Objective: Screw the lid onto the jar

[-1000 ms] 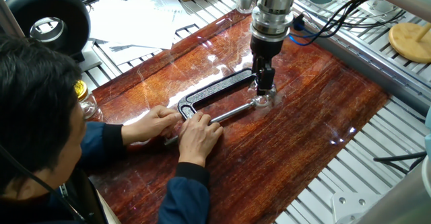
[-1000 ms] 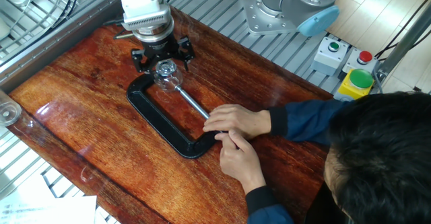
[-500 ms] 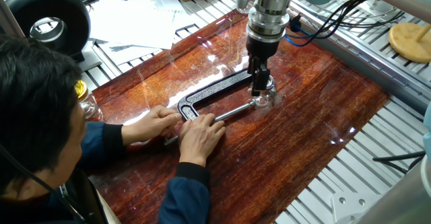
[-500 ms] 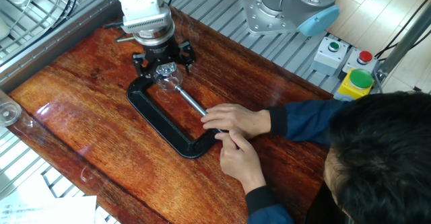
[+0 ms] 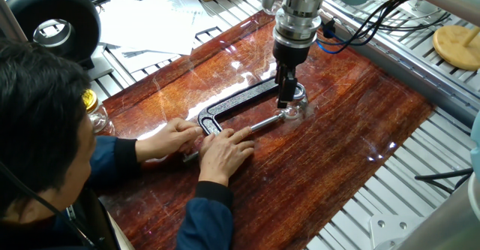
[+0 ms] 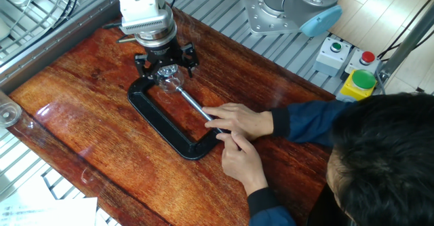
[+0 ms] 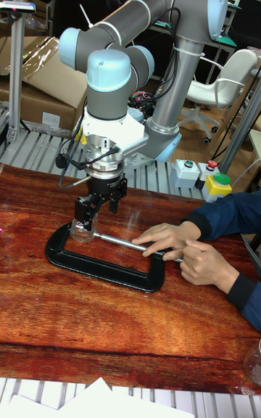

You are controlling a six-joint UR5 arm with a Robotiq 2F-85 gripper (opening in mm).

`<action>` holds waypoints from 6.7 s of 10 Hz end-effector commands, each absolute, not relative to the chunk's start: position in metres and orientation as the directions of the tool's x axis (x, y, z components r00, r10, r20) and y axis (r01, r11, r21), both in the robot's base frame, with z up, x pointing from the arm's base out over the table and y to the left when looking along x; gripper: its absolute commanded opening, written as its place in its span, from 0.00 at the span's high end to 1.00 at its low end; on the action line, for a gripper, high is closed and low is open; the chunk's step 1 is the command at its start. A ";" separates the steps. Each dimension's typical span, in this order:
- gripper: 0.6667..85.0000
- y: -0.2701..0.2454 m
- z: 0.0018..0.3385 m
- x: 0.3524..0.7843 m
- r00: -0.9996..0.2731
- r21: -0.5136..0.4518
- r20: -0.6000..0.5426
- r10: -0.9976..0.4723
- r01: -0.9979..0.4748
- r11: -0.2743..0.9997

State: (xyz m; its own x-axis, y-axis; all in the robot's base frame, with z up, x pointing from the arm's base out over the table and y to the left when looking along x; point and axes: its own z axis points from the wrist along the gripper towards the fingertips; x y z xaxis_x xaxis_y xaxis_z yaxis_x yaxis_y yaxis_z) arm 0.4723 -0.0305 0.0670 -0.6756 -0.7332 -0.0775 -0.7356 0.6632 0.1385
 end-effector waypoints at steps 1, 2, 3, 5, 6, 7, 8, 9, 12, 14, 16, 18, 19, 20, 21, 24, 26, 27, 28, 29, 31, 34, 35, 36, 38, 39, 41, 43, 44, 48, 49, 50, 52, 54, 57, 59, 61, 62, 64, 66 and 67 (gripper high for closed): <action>0.06 -0.028 0.068 0.475 -0.685 0.141 -0.091 -0.723 -0.727 0.672; 0.06 -0.027 0.069 0.476 -0.686 0.142 -0.094 -0.721 -0.726 0.673; 0.06 -0.029 0.069 0.476 -0.681 0.138 -0.092 -0.727 -0.731 0.668; 0.06 -0.031 0.068 0.476 -0.675 0.133 -0.086 -0.733 -0.737 0.663; 0.06 -0.029 0.068 0.476 -0.672 0.138 -0.090 -0.735 -0.740 0.659; 0.06 -0.027 0.069 0.476 -0.672 0.142 -0.097 -0.734 -0.740 0.658; 0.06 -0.027 0.069 0.476 -0.673 0.142 -0.097 -0.733 -0.739 0.659; 0.06 -0.029 0.068 0.476 -0.659 0.136 -0.093 -0.746 -0.751 0.646; 0.06 -0.028 0.069 0.472 -0.651 0.148 -0.087 -0.754 -0.757 0.636; 0.06 -0.032 0.068 0.473 -0.646 0.135 -0.081 -0.759 -0.762 0.634; 0.06 -0.032 0.068 0.472 -0.647 0.136 -0.077 -0.758 -0.760 0.635; 0.06 -0.032 0.068 0.472 -0.649 0.140 -0.078 -0.756 -0.758 0.637; 0.06 -0.032 0.068 0.471 -0.651 0.140 -0.078 -0.755 -0.757 0.638; 0.06 -0.032 0.068 0.471 -0.651 0.140 -0.078 -0.755 -0.757 0.638; 0.06 -0.033 0.068 0.471 -0.649 0.140 -0.078 -0.756 -0.758 0.637; 0.06 -0.032 0.068 0.469 -0.657 0.149 -0.078 -0.750 -0.751 0.643; 0.06 -0.033 0.066 0.467 -0.660 0.154 -0.080 -0.747 -0.749 0.645; 0.06 -0.033 0.066 0.467 -0.658 0.152 -0.079 -0.749 -0.750 0.644; 0.07 -0.033 0.066 0.467 -0.658 0.153 -0.080 -0.748 -0.750 0.643; 0.07 -0.032 0.066 0.466 -0.662 0.157 -0.080 -0.745 -0.747 0.646; 0.07 -0.033 0.066 0.466 -0.664 0.155 -0.078 -0.744 -0.745 0.649; 0.08 -0.037 0.064 0.465 -0.661 0.152 -0.075 -0.747 -0.748 0.646; 0.08 -0.039 0.064 0.464 -0.660 0.152 -0.075 -0.748 -0.749 0.645; 0.08 -0.040 0.063 0.464 -0.657 0.151 -0.076 -0.750 -0.751 0.643; 0.08 -0.040 0.064 0.462 -0.658 0.158 -0.072 -0.750 -0.749 0.643; 0.08 -0.040 0.065 0.459 -0.662 0.167 -0.067 -0.746 -0.745 0.646; 0.08 -0.041 0.065 0.455 -0.666 0.174 -0.064 -0.743 -0.740 0.649; 0.08 -0.043 0.065 0.456 -0.663 0.172 -0.065 -0.746 -0.744 0.646; 0.08 -0.044 0.065 0.457 -0.660 0.170 -0.065 -0.749 -0.747 0.643; 0.08 -0.048 0.065 0.462 -0.638 0.165 -0.074 -0.767 -0.766 0.621; 0.08 -0.051 0.065 0.464 -0.627 0.158 -0.071 -0.775 -0.775 0.612; 0.08 -0.053 0.065 0.464 -0.625 0.155 -0.068 -0.778 -0.777 0.611; 0.10 -0.058 0.064 0.464 -0.623 0.145 -0.059 -0.780 -0.779 0.610; 0.13 -0.063 0.062 0.461 -0.622 0.133 -0.046 -0.782 -0.780 0.612; 0.16 -0.068 0.058 0.458 -0.636 0.114 -0.041 -0.770 -0.769 0.629; 0.16 -0.072 0.059 0.457 -0.635 0.107 -0.035 -0.772 -0.770 0.629; 0.16 -0.071 0.059 0.456 -0.639 0.106 -0.036 -0.769 -0.767 0.633; 0.16 -0.070 0.059 0.456 -0.641 0.106 -0.036 -0.767 -0.765 0.635; 0.17 -0.069 0.059 0.457 -0.642 0.107 -0.039 -0.765 -0.764 0.636; 0.20 -0.068 0.060 0.457 -0.645 0.106 -0.037 -0.763 -0.762 0.638; 0.24 -0.068 0.060 0.457 -0.649 0.108 -0.034 -0.760 -0.758 0.643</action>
